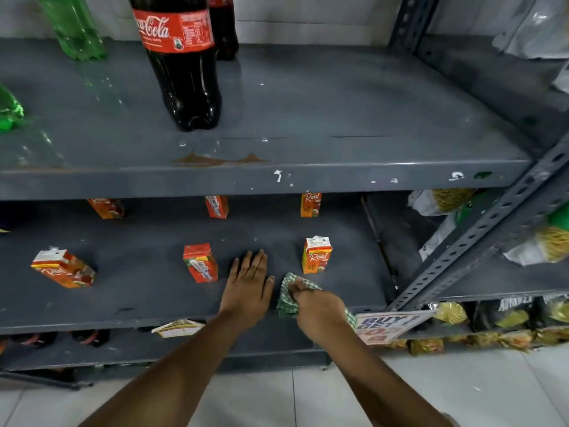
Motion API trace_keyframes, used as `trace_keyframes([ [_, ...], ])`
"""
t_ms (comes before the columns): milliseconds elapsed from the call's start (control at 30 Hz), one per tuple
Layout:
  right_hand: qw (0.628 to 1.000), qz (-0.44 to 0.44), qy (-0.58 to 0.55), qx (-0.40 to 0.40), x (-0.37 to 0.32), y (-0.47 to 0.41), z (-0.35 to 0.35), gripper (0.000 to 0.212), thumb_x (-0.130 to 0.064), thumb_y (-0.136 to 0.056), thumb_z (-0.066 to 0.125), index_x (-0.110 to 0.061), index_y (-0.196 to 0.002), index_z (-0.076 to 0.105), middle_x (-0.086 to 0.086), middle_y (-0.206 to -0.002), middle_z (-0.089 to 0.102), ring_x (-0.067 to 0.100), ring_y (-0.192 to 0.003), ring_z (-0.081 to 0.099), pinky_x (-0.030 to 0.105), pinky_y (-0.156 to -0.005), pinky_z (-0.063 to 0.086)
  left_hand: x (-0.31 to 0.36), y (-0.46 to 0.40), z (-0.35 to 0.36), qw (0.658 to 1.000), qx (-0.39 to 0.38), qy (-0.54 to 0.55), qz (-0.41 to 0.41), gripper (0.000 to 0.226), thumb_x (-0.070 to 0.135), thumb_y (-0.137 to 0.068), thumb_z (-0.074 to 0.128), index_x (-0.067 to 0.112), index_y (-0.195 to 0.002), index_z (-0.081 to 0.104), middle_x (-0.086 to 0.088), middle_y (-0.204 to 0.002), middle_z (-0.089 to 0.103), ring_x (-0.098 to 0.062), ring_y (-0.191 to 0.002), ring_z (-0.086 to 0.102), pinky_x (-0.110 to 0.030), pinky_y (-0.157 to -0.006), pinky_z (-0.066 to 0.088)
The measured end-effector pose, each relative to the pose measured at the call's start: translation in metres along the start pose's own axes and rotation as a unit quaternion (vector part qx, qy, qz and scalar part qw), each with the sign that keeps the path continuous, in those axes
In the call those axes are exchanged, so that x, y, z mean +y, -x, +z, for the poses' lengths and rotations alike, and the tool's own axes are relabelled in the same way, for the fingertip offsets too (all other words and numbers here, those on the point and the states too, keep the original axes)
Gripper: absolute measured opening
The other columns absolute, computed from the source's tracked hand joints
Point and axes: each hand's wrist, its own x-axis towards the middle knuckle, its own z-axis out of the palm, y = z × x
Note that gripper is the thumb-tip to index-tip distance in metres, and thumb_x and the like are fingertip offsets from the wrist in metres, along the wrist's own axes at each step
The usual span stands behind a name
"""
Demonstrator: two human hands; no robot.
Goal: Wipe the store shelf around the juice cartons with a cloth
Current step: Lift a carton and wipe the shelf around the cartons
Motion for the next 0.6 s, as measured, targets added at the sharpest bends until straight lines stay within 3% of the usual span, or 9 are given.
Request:
trace_keyframes([
  [100, 0.999, 0.033, 0.013, -0.038, 0.036, 0.013, -0.007, 0.038, -0.013, -0.083, 0.054, -0.025, -0.12, 0.058, 0.007, -0.12, 0.065, 0.032, -0.111, 0.062, 0.039, -0.086, 0.05, 0.026, -0.012, 0.005, 1.0, -0.017, -0.011, -0.022, 0.081, 0.054, -0.091, 0.001, 0.007, -0.155, 0.013, -0.007, -0.164, 0.016, -0.026, -0.151, 0.008, -0.046, -0.122, -0.002],
  [200, 0.989, 0.121, -0.05, -0.068, 0.084, 0.023, -0.025, 0.029, -0.014, -0.085, 0.047, -0.013, -0.109, 0.064, 0.011, -0.116, 0.066, 0.031, -0.105, 0.063, 0.033, -0.079, 0.047, 0.05, -0.015, 0.012, 0.998, -0.036, -0.051, -0.033, 0.084, 0.06, -0.088, -0.005, 0.011, -0.156, 0.0, -0.002, -0.166, 0.001, -0.022, -0.151, -0.003, -0.049, -0.12, -0.008],
  [267, 0.975, 0.195, -0.107, -0.014, 0.117, 0.021, -0.046, 0.025, -0.014, -0.085, 0.046, -0.011, -0.103, 0.063, 0.014, -0.111, 0.067, 0.032, -0.102, 0.064, 0.031, -0.076, 0.045, 0.063, -0.016, 0.016, 0.997, -0.04, -0.058, -0.025, 0.083, 0.063, -0.09, -0.001, 0.013, -0.156, -0.002, 0.0, -0.166, -0.001, -0.021, -0.151, -0.005, -0.05, -0.12, -0.008],
  [367, 0.951, 0.24, -0.169, 0.096, 0.157, 0.003, -0.088, 0.023, -0.012, -0.08, 0.053, -0.008, -0.098, 0.066, 0.018, -0.1, 0.067, 0.036, -0.098, 0.065, 0.033, -0.075, 0.048, 0.083, -0.026, 0.019, 0.998, -0.025, -0.055, -0.015, 0.081, 0.064, -0.093, 0.005, 0.015, -0.157, 0.002, 0.001, -0.166, 0.002, -0.021, -0.151, -0.003, -0.05, -0.121, -0.007],
  [467, 0.961, 0.176, -0.164, 0.137, 0.176, -0.03, -0.126, 0.02, -0.012, -0.08, 0.056, -0.016, -0.098, 0.066, 0.017, -0.106, 0.067, 0.036, -0.101, 0.063, 0.04, -0.089, 0.052, 0.099, -0.033, 0.024, 0.998, -0.018, -0.051, -0.006, 0.082, 0.066, -0.093, 0.007, 0.015, -0.157, 0.006, 0.001, -0.166, 0.006, -0.021, -0.152, -0.001, -0.051, -0.121, -0.005],
  [533, 0.973, 0.092, -0.174, 0.12, 0.184, -0.057, -0.141, 0.018, -0.012, -0.083, 0.055, -0.018, -0.096, 0.064, 0.013, -0.11, 0.068, 0.03, -0.098, 0.064, 0.038, -0.089, 0.053, 0.111, -0.038, 0.028, 0.999, -0.011, -0.041, 0.009, 0.081, 0.066, -0.094, 0.011, 0.014, -0.157, 0.01, 0.001, -0.166, 0.009, -0.021, -0.152, 0.001, -0.051, -0.121, -0.005],
  [600, 0.981, 0.022, -0.173, 0.08, 0.185, -0.086, -0.147, 0.033, -0.004, -0.086, 0.047, -0.019, -0.11, 0.063, 0.013, -0.119, 0.063, 0.029, -0.102, 0.06, 0.036, -0.09, 0.05, 0.123, -0.047, 0.032, 0.999, 0.001, -0.029, 0.022, 0.08, 0.064, -0.095, 0.016, 0.014, -0.156, 0.014, 0.0, -0.165, 0.013, -0.022, -0.151, 0.004, -0.05, -0.121, -0.004],
])
